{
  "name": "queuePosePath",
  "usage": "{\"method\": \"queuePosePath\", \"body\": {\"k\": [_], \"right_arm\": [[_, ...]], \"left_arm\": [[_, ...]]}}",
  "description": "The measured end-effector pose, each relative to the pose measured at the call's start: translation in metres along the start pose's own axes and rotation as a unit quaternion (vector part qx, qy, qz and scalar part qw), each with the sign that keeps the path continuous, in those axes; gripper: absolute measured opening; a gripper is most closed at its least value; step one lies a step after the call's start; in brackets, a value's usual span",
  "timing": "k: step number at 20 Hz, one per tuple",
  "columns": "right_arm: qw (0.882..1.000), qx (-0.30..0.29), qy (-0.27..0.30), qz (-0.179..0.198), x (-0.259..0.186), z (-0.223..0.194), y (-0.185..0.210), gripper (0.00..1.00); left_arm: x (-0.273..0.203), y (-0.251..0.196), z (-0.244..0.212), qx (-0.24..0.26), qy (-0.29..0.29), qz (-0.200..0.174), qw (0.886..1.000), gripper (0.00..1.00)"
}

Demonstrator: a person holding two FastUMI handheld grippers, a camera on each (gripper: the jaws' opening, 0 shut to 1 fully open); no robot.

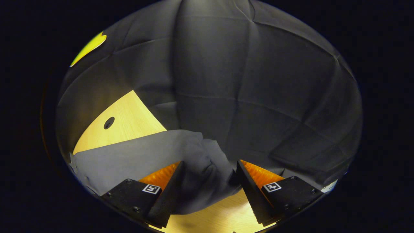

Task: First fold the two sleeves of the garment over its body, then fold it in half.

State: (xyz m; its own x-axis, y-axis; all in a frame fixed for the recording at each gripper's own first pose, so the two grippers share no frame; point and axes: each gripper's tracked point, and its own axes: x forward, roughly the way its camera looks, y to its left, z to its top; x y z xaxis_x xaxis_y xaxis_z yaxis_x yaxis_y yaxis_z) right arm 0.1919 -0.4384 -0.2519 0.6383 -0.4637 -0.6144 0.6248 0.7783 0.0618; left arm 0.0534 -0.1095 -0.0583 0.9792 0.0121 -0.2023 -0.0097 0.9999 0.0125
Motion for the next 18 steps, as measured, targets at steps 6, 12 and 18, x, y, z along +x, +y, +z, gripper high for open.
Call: {"method": "queuePosePath", "body": {"k": [6, 12, 18], "right_arm": [[1.000, -0.020, -0.004, 0.001, -0.001, 0.003, 0.011, 0.41], [1.000, -0.022, -0.003, -0.001, -0.001, 0.001, 0.012, 0.46], [0.998, -0.069, -0.008, 0.004, -0.008, 0.005, 0.010, 0.17]], "left_arm": [[0.001, -0.008, -0.008, -0.014, 0.012, -0.006, 1.000, 0.96], [0.000, 0.004, -0.018, -0.028, 0.026, 0.012, 0.999, 0.96], [-0.005, 0.011, -0.023, -0.029, 0.032, 0.022, 0.999, 0.96]]}}
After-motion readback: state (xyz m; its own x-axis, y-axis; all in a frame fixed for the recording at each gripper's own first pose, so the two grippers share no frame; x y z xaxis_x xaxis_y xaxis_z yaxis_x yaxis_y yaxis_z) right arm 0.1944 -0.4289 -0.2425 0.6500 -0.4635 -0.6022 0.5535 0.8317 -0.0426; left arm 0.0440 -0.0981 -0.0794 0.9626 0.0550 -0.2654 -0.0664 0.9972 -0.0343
